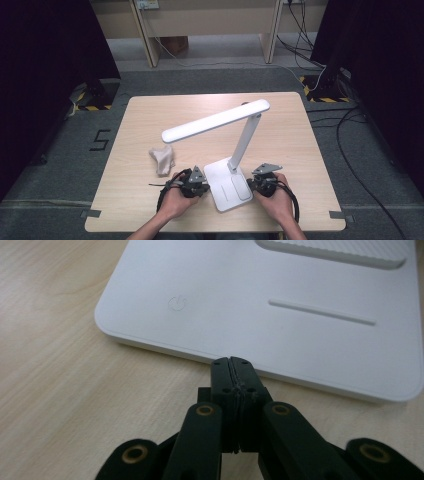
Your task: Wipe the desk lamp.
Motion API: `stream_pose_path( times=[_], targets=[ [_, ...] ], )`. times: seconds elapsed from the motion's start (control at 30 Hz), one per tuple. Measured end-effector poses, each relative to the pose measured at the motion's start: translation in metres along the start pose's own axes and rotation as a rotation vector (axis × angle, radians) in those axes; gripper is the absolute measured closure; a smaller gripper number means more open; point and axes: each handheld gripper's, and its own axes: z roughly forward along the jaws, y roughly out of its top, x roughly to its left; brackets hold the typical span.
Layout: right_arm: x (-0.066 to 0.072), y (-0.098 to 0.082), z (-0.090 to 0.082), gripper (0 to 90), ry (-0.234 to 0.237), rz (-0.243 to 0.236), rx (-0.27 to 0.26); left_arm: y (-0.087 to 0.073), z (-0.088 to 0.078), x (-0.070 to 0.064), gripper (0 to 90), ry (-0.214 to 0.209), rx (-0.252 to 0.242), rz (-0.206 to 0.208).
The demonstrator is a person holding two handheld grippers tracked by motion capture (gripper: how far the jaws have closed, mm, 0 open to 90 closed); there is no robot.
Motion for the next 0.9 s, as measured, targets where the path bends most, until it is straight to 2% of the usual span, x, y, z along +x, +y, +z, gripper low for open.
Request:
stream_pose_path(
  times=[0.2,0.53,0.63,0.8,0.9],
  targets=[
    [0.016,-0.001,0.0,90.0,0.006,-0.029,0.004,0.0,-0.002,0.012,87.7,0.029,0.006,-0.019],
    [0.033,-0.002,0.003,90.0,0.01,-0.06,-0.013,-0.004,-0.002,0.026,86.5,0.066,0.007,-0.053],
    [0.036,-0.002,0.004,90.0,0.016,-0.076,-0.018,-0.004,-0.003,0.028,86.6,0.076,0.012,-0.048],
    [0.037,-0.002,0.005,88.6,0.026,-0.074,-0.022,-0.006,-0.003,0.029,86.0,0.081,-0.001,-0.051],
    [0.036,-0.003,0.005,84.5,0.026,-0.062,-0.031,-0.007,-0.004,0.028,83.8,0.083,-0.009,-0.054]
  ],
)
